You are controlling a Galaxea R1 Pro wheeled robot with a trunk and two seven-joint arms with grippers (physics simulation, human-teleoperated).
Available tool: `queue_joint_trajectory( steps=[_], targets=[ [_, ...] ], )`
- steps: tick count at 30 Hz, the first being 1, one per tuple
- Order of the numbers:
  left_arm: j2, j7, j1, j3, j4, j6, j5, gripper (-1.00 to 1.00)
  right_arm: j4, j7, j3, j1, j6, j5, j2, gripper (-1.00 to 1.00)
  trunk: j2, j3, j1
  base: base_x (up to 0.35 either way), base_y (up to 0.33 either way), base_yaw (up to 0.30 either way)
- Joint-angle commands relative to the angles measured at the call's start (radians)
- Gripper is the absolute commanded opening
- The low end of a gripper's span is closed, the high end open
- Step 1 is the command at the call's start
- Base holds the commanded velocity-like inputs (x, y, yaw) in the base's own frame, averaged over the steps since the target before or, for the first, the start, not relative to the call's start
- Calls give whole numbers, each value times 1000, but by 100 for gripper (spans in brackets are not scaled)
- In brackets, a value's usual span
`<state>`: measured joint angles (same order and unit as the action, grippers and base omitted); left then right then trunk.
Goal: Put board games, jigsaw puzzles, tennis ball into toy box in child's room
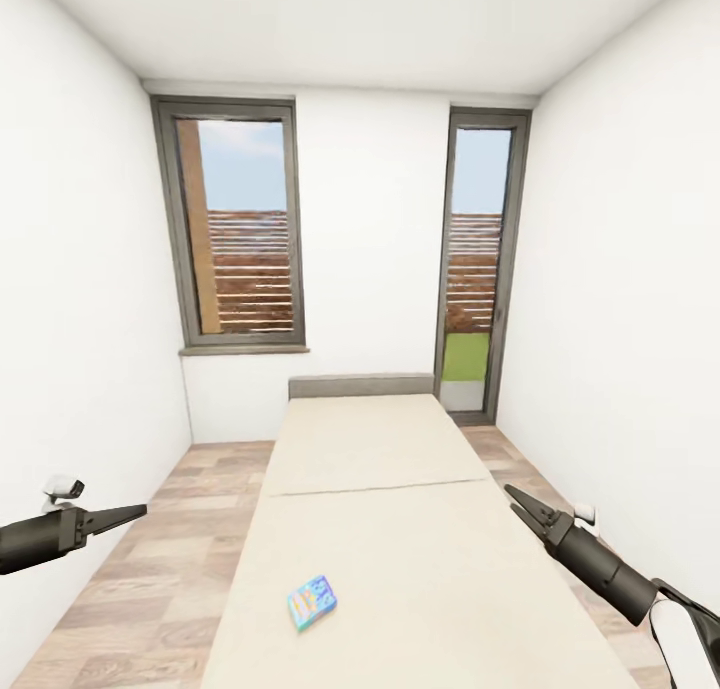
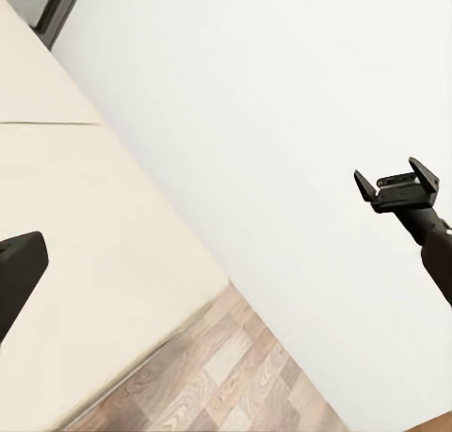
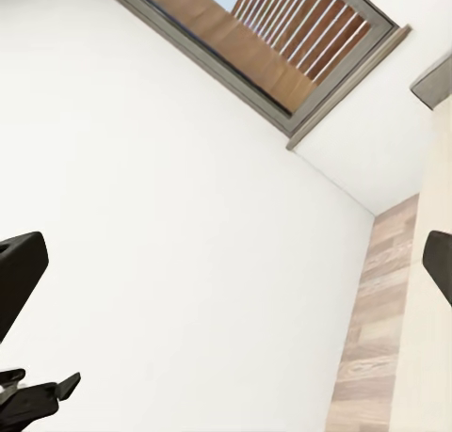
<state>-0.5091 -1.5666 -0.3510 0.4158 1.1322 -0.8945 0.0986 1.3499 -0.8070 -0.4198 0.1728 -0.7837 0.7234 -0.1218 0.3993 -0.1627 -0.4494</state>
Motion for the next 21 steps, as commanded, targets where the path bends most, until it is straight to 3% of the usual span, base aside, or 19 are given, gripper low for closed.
queue_joint_trajectory(
  steps=[1, 11, 21],
  targets=[
    [0, -4, 0, 0, 0, -11, -1, 100, 0, -2, -1, 0, -6, 2, 0, 100, 1, 1, -1, 145, 6, -46],
    [0, -4, 0, 1, 0, -11, -1, 100, 0, -1, -1, 0, -6, 3, -1, 100, 1, 10, -1, 175, 21, -93],
    [0, -4, 0, 1, -2, -11, 0, 100, 0, -1, -1, 0, -5, 2, 0, 100, 1, 23, -1, 165, -13, -14]
  ],
)
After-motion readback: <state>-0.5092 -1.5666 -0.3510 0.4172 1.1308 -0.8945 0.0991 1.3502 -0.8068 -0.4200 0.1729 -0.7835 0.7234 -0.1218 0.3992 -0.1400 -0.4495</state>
